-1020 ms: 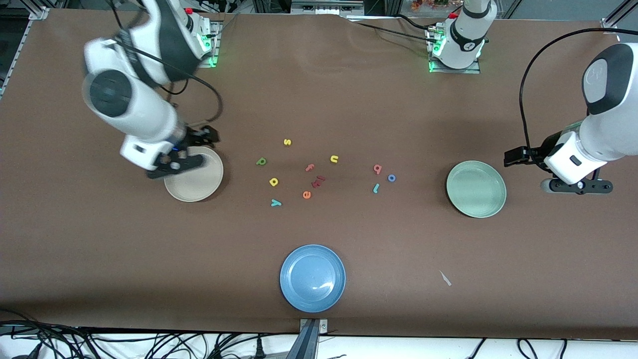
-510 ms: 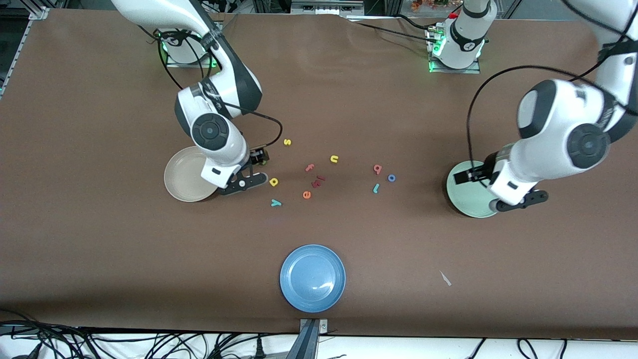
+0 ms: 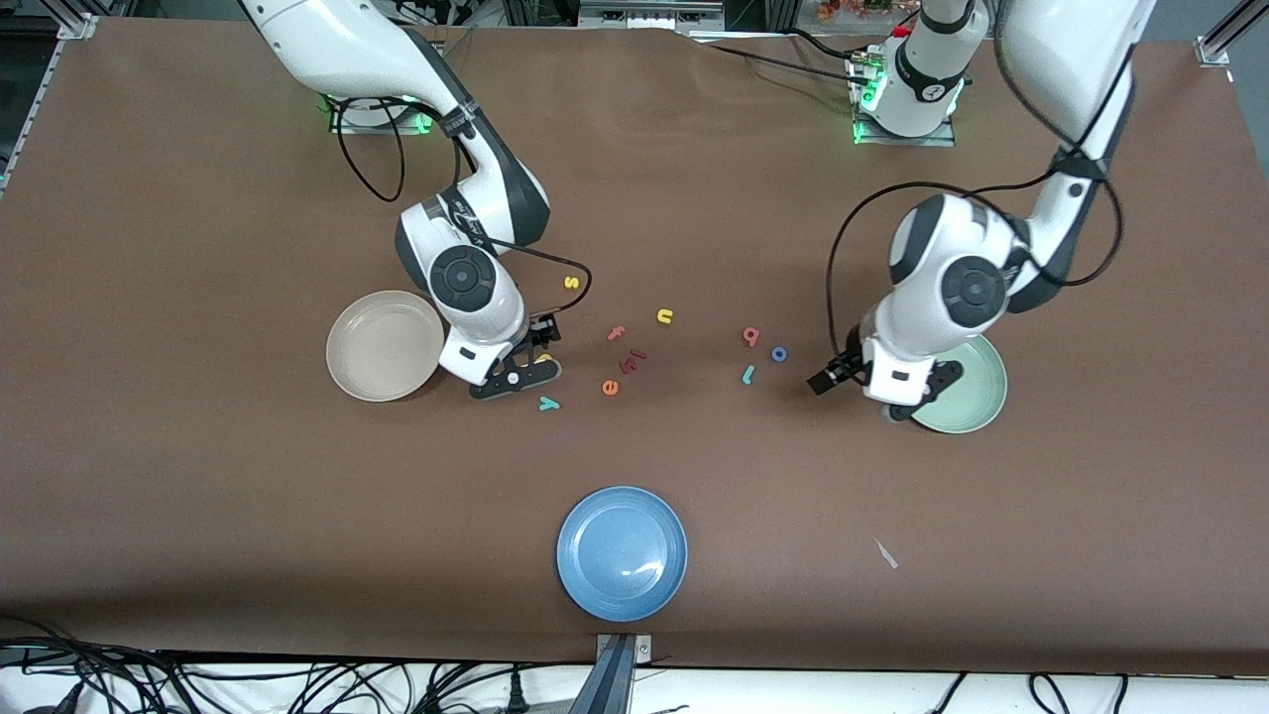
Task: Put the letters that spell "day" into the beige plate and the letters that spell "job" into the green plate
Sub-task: 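Grasp the yellow letter with the right gripper while the left gripper grasps the blue o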
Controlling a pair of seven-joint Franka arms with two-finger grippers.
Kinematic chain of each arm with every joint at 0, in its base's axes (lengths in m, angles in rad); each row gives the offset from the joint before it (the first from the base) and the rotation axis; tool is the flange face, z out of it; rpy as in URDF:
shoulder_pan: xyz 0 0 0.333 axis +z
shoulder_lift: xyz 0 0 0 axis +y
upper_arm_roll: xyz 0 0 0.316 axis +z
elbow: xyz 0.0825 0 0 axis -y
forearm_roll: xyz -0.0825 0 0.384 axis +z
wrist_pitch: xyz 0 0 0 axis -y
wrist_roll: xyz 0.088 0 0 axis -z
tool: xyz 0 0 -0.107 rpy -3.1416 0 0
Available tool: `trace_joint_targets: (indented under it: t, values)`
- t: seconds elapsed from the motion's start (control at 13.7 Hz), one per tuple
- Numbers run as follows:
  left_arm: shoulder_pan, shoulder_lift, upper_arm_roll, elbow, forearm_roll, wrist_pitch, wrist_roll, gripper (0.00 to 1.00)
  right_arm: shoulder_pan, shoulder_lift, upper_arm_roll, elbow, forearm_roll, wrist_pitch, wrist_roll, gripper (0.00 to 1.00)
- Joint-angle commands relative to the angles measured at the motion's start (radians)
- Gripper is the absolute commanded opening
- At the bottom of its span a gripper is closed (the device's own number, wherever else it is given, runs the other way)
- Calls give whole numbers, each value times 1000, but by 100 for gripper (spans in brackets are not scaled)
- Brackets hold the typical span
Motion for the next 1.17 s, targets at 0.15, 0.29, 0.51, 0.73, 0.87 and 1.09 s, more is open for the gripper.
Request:
trace_joint_targets:
  t: [0.15,0.29,0.51,0.73,0.87,1.09]
  values:
    - [-55,81,7,12,101,32,-180,93,17,35,-6,-41,-1,121,14,69]
    - [-74,84,5,7,102,30,-196,90,28,50,-4,-41,-1,138,28,68]
    - [-109,101,5,-3,102,30,-197,81,31,65,-6,-41,-1,166,31,67]
    - [-111,118,5,-5,107,30,-148,69,34,72,-6,-41,-1,166,31,53]
    - [-112,125,4,-5,105,30,-120,66,34,72,-6,-41,-2,166,29,36]
    - [-112,139,5,-5,107,30,-104,54,43,82,-6,-38,-2,172,29,24]
